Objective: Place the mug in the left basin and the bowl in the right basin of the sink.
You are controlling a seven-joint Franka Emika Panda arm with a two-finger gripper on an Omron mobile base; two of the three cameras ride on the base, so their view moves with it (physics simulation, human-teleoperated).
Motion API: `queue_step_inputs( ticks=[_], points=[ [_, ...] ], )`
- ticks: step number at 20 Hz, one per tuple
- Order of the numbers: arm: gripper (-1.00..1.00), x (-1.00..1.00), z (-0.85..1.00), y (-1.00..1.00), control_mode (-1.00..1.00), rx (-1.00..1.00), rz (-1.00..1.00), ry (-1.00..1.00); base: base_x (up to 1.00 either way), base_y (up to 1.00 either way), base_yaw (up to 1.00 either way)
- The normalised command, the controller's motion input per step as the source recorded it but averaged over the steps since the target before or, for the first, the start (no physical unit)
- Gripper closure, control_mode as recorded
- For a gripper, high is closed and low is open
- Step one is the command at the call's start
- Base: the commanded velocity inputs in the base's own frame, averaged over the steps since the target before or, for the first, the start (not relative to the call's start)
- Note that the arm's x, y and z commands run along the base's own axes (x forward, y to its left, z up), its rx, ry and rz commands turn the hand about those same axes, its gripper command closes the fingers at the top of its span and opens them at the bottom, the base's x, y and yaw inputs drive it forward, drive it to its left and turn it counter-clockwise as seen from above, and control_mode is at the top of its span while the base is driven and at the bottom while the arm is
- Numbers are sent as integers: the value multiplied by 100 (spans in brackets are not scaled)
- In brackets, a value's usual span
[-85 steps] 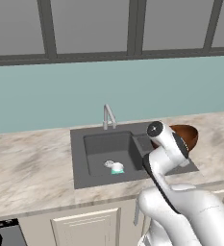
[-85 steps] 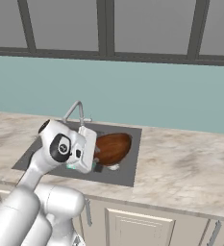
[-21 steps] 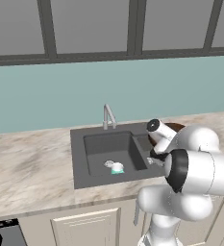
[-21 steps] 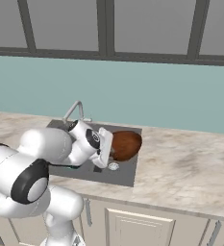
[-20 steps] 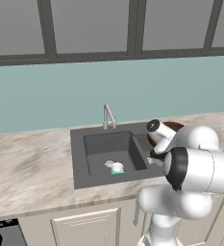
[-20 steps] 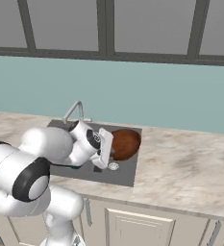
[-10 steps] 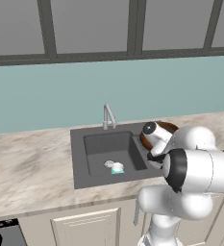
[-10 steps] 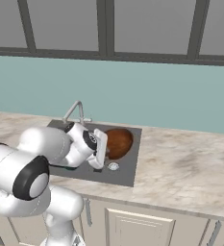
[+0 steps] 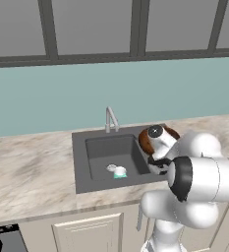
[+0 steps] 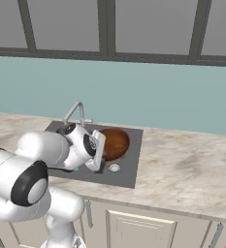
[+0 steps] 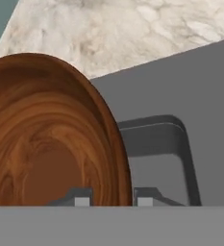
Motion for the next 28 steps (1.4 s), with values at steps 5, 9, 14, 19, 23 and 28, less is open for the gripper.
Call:
queue_step_inputs(
  ticks=[5, 9, 14, 19, 23, 28],
  points=[
    [100, 0, -13, 0, -100, 38, 0, 0, 0, 0, 0],
    [100, 0, 0, 18, -100, 36, 0, 0, 0, 0, 0],
    [100, 0, 0, 31, -100, 37, 0, -2, 0, 0, 0],
    [100, 0, -3, 28, -100, 41, 0, 0, 0, 0, 0],
    [100, 6, -36, 7, -100, 30, 0, 1, 0, 0, 0],
    [100, 10, -12, 0, -100, 7, 0, 1, 0, 0, 0]
  ],
)
